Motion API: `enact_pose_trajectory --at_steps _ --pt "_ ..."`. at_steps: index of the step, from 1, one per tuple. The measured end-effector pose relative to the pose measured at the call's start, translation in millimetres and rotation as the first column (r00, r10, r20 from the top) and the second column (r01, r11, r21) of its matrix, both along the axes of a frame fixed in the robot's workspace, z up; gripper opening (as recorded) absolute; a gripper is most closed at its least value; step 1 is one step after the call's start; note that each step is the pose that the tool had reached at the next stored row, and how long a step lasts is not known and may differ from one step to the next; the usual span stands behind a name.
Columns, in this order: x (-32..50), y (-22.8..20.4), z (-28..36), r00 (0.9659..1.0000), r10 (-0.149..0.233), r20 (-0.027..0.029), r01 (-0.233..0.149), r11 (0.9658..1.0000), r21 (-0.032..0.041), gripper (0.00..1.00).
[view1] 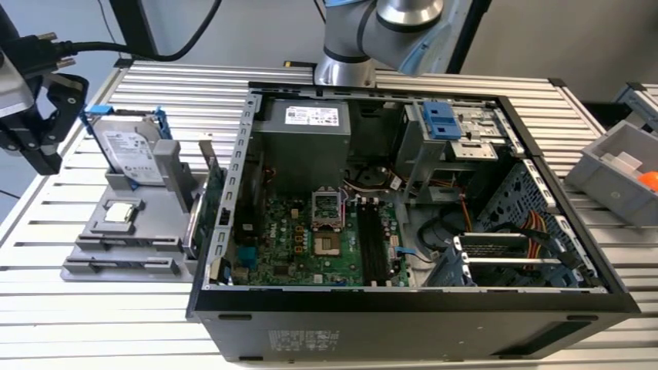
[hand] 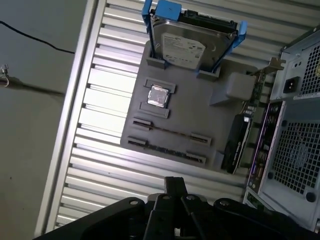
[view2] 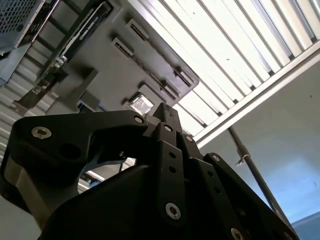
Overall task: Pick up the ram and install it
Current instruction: 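Pick up the ram and move it above insertion slot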
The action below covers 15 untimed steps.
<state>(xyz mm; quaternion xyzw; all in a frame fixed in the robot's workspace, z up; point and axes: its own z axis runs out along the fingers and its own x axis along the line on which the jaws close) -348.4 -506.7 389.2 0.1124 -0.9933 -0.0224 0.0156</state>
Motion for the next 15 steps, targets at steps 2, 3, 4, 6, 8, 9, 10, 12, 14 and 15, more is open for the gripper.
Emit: enact_pose_trajectory --at_steps 2,3,4,6,8,9,10,12,14,15 --pt "0.0 0.0 0.0 0.9999 0.014 0.0000 -0.014 0.9999 0.0000 0.00" --pt "0.0 0.0 0.0 0.9994 0.035 0.0001 -0.035 0.9994 0.0000 0.00" --pt "0.0 0.0 0.0 0.9984 0.057 0.0000 -0.057 0.9984 -0.0001 0.00" --pt "0.0 0.0 0.0 0.9976 0.069 0.0000 -0.069 0.9976 -0.0002 0.00" --pt "0.0 0.0 -0.1 0.9967 0.081 0.0001 -0.081 0.9967 -0.0002 0.00" --pt "0.0 0.0 0.0 0.9962 0.087 0.0000 -0.087 0.9962 -0.0003 0.00" --pt "0.0 0.0 0.0 0.9957 0.093 0.0000 -0.093 0.9957 -0.0002 0.00" --pt "0.0 0.0 0.0 0.9944 0.105 0.0000 -0.105 0.9944 -0.0003 0.00" --pt "0.0 0.0 0.0 0.9931 0.117 0.0000 -0.117 0.9931 -0.0004 0.00" --pt "0.0 0.0 0.0 0.9923 0.124 0.0000 -0.124 0.9923 -0.0004 0.00"
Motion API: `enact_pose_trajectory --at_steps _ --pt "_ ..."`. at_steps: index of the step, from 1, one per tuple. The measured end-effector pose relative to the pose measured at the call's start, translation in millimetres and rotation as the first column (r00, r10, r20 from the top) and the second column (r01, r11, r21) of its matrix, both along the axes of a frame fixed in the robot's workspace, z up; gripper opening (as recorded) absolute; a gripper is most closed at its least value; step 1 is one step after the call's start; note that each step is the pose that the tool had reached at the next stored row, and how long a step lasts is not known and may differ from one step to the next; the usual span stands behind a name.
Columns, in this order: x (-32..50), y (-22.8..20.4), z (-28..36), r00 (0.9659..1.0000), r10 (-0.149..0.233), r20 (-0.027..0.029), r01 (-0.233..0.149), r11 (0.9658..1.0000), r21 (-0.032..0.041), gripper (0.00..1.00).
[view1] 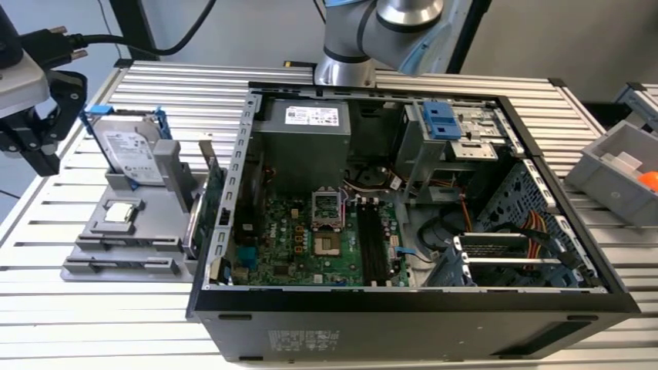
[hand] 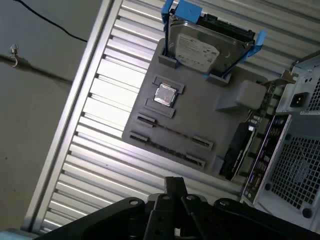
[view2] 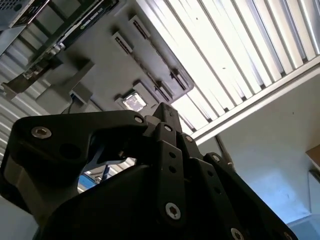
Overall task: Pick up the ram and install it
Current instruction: 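Pick up the ram and move it above insertion slot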
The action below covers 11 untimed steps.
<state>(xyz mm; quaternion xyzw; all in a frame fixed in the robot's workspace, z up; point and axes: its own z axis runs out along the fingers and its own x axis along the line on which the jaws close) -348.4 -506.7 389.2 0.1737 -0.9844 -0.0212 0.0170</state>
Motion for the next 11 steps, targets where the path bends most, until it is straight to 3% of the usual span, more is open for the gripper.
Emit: enact_pose_trajectory --at_steps 11 --pt "0.0 0.0 0.0 0.9975 0.070 0.0000 -0.070 0.9975 -0.0002 0.00"
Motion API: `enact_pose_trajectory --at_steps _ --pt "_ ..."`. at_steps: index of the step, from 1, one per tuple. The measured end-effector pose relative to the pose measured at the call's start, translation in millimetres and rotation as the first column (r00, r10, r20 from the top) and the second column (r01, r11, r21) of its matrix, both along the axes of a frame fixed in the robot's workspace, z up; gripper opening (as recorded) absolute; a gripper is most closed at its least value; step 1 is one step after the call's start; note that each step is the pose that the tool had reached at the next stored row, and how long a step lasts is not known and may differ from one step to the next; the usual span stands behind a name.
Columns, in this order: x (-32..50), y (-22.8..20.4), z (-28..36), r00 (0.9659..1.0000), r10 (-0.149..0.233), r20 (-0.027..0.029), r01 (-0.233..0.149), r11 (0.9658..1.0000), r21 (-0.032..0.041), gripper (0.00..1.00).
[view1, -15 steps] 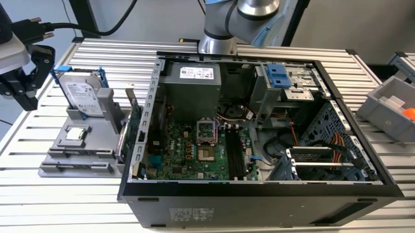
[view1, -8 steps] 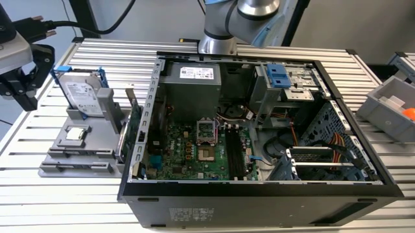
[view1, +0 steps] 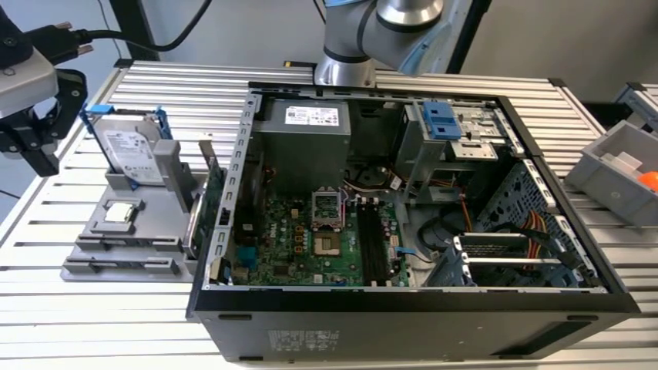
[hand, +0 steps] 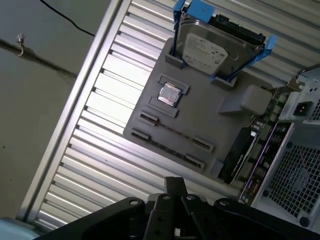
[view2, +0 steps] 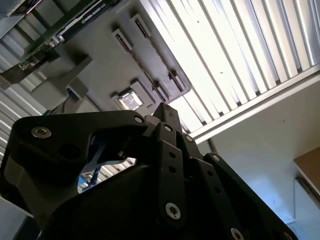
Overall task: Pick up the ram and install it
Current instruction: 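Pick up the ram and move it above insertion slot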
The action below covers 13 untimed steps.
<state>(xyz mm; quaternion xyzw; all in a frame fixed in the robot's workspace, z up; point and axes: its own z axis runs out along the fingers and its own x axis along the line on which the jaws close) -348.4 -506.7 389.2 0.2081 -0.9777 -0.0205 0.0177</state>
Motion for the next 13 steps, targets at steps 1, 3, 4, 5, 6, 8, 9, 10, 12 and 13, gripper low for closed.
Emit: enact_pose_trajectory --at_steps 1,3,4,5,6,8,9,10,12,13 --pt "0.0 0.0 0.0 1.0000 0.006 0.0000 -0.006 1.0000 -0.0001 0.00" --pt "0.0 0.0 0.0 0.9998 0.020 0.0000 -0.020 0.9998 -0.0001 0.00" --pt "0.0 0.0 0.0 0.9996 0.027 0.0000 -0.027 0.9996 -0.0001 0.00" --pt "0.0 0.0 0.0 0.9994 0.034 -0.0001 -0.034 0.9994 -0.0001 0.00" --pt "0.0 0.0 0.0 0.9992 0.041 0.0000 -0.041 0.9992 -0.0001 0.00" --pt "0.0 0.0 0.0 0.9985 0.054 0.0000 -0.054 0.9985 -0.0002 0.00" --pt "0.0 0.0 0.0 0.9981 0.061 0.0000 -0.061 0.9981 -0.0001 0.00" --pt "0.0 0.0 0.0 0.9977 0.068 0.0000 -0.068 0.9977 -0.0002 0.00" --pt "0.0 0.0 0.0 0.9966 0.082 0.0001 -0.082 0.9966 -0.0001 0.00" --pt "0.0 0.0 0.0 0.9960 0.090 0.0000 -0.090 0.9960 -0.0002 0.00"
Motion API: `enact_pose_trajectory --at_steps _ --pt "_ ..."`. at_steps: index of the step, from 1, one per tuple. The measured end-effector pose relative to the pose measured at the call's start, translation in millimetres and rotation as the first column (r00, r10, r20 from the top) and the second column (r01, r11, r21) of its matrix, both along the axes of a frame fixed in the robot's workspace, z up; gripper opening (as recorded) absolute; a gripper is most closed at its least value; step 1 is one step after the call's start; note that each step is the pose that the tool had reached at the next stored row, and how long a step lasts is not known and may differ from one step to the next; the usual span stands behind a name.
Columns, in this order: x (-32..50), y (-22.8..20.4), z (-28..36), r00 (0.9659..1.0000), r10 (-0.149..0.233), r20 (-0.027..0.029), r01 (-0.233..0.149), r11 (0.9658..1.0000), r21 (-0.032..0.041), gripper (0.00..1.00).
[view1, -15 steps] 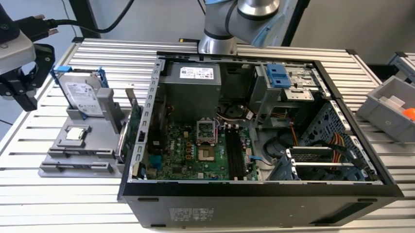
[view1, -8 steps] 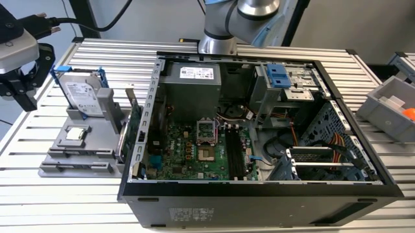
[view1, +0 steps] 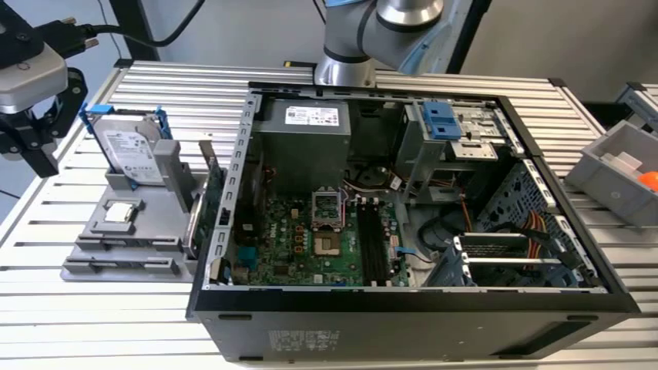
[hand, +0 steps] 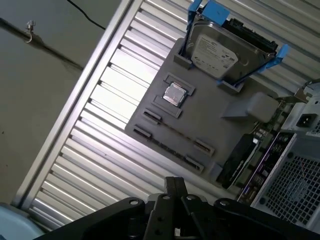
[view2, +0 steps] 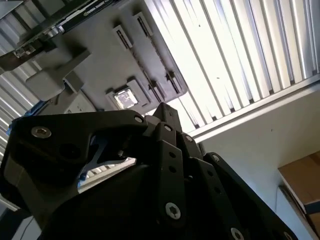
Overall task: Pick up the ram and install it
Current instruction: 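Pick up the ram and move it above insertion slot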
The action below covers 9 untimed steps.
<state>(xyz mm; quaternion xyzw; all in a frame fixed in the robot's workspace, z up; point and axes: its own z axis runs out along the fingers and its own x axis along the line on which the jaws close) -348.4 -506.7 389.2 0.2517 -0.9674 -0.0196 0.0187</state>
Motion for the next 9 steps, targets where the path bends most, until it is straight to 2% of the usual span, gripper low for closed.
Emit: enact_pose_trajectory --at_steps 9 --pt "0.0 0.0 0.0 0.9974 0.072 0.0000 -0.072 0.9974 -0.0003 0.00"
